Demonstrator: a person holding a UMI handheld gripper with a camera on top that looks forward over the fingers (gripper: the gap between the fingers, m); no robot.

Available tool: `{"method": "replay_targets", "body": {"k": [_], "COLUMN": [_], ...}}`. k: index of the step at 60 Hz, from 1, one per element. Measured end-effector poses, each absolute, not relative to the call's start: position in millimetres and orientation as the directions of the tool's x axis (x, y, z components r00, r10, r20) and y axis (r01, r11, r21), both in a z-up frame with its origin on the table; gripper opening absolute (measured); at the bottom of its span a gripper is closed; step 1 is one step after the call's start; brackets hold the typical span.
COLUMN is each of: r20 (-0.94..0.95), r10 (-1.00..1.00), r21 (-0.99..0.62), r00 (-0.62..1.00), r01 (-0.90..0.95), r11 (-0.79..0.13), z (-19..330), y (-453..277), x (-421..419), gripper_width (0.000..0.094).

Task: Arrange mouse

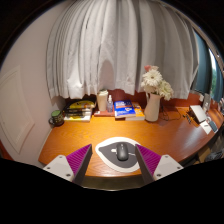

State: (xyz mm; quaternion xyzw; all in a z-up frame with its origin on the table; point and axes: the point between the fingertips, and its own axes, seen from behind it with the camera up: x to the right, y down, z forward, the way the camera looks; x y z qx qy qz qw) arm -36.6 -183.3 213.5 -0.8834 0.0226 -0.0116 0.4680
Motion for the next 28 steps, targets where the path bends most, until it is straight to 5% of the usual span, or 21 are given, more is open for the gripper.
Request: {"method": "replay_targets", "body": {"k": [28], "r20": [0.017], "r10": [-0.043], "r21": [-0.855], "r00": [0.999], "r01": [-0.008], "r11": [-0.519], "z": [254.8], "y": [-232.6], "x": [-66.0], "gripper_width": [0.0862]}}
